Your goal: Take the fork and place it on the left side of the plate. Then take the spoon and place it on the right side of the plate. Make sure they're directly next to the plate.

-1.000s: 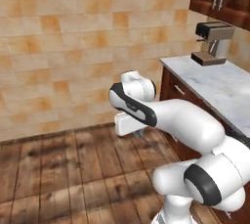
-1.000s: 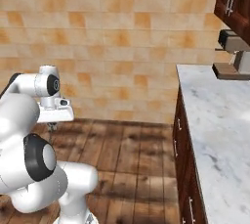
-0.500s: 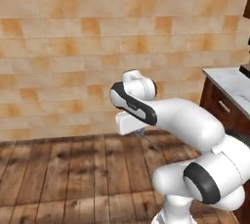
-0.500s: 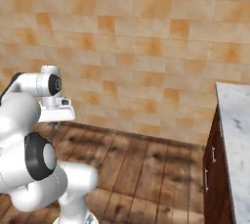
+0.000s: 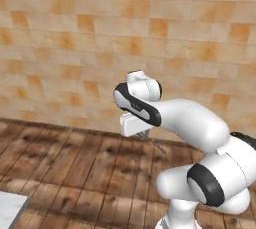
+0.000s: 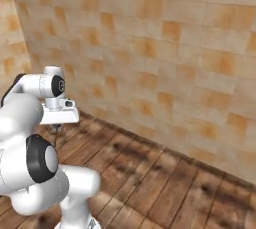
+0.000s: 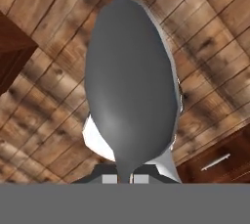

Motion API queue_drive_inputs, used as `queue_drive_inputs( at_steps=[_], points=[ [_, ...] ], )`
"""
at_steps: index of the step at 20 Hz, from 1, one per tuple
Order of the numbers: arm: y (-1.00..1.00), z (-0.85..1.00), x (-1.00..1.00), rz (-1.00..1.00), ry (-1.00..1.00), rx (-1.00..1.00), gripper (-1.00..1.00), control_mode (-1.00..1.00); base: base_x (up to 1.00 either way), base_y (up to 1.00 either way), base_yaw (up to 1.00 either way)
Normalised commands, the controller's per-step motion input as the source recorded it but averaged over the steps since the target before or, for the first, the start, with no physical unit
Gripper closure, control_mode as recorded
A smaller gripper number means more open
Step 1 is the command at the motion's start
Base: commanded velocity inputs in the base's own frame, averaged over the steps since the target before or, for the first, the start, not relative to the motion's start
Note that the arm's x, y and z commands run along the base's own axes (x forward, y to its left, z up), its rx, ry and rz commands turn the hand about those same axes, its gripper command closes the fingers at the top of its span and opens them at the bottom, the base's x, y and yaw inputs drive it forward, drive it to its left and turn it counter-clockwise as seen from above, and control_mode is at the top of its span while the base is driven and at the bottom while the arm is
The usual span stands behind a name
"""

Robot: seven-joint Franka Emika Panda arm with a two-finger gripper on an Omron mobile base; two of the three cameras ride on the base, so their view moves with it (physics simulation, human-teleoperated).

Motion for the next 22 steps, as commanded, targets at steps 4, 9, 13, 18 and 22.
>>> queue_drive_inputs(
  at_steps=[4,9,13,18,22],
  points=[
    [0.00,0.00,0.00,0.00,0.00,0.00,1.00,1.00,0.72,0.19,0.39],
    [0.00,0.00,0.00,0.00,0.00,0.00,1.00,1.00,0.92,0.08,0.28],
    [0.00,0.00,0.00,0.00,0.00,0.00,1.00,1.00,0.94,0.03,0.22],
    [0.00,0.00,0.00,0.00,0.00,0.00,1.00,1.00,0.92,0.03,0.25],
    [0.00,0.00,0.00,0.00,0.00,0.00,1.00,1.00,0.75,0.07,0.43]
  ],
)
